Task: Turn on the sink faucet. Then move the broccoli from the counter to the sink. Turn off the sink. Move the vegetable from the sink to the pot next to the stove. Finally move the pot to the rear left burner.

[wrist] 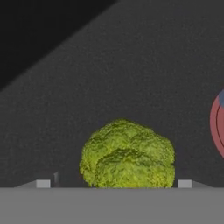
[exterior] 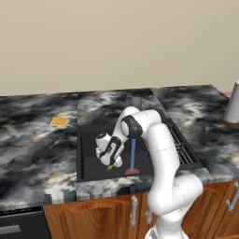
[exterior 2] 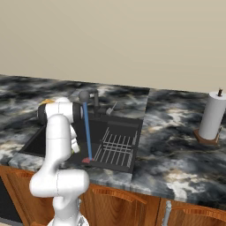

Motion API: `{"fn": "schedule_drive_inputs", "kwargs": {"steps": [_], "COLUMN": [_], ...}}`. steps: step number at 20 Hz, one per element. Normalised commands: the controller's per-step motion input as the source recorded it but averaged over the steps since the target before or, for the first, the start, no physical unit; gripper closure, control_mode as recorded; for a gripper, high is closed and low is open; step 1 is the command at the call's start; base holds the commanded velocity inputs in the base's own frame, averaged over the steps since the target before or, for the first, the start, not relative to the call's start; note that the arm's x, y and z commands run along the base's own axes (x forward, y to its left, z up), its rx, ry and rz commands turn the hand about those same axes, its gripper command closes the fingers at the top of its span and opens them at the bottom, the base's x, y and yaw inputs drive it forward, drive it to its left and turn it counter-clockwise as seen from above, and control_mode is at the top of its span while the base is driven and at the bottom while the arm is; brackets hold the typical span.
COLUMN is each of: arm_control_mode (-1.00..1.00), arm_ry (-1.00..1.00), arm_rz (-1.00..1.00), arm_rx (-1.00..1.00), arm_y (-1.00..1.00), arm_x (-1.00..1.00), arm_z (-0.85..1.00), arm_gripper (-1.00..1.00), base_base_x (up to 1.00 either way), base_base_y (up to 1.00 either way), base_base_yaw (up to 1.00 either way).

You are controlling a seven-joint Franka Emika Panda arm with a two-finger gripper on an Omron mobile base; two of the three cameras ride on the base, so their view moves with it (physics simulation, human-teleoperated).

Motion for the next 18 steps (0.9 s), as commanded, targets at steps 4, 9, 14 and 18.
{"fn": "schedule_drive_inputs", "kwargs": {"steps": [4, 9, 14, 18], "arm_control_mode": [-1.00, -1.00, -1.00, -1.00], "arm_ry": [-0.03, -0.03, -0.03, -0.05], "arm_rz": [0.00, 0.00, 0.00, 0.00], "arm_rx": [0.00, 0.00, 0.00, 0.00], "arm_y": [-0.01, 0.00, 0.00, 0.00], "arm_x": [-0.21, -0.24, -0.22, -0.23], "arm_z": [0.19, 0.45, 0.67, 0.79], "arm_gripper": [-1.00, -1.00, -1.00, -1.00], "base_base_x": [0.00, 0.00, 0.00, 0.00], "base_base_y": [0.00, 0.00, 0.00, 0.00], "base_base_yaw": [0.00, 0.00, 0.00, 0.00]}}
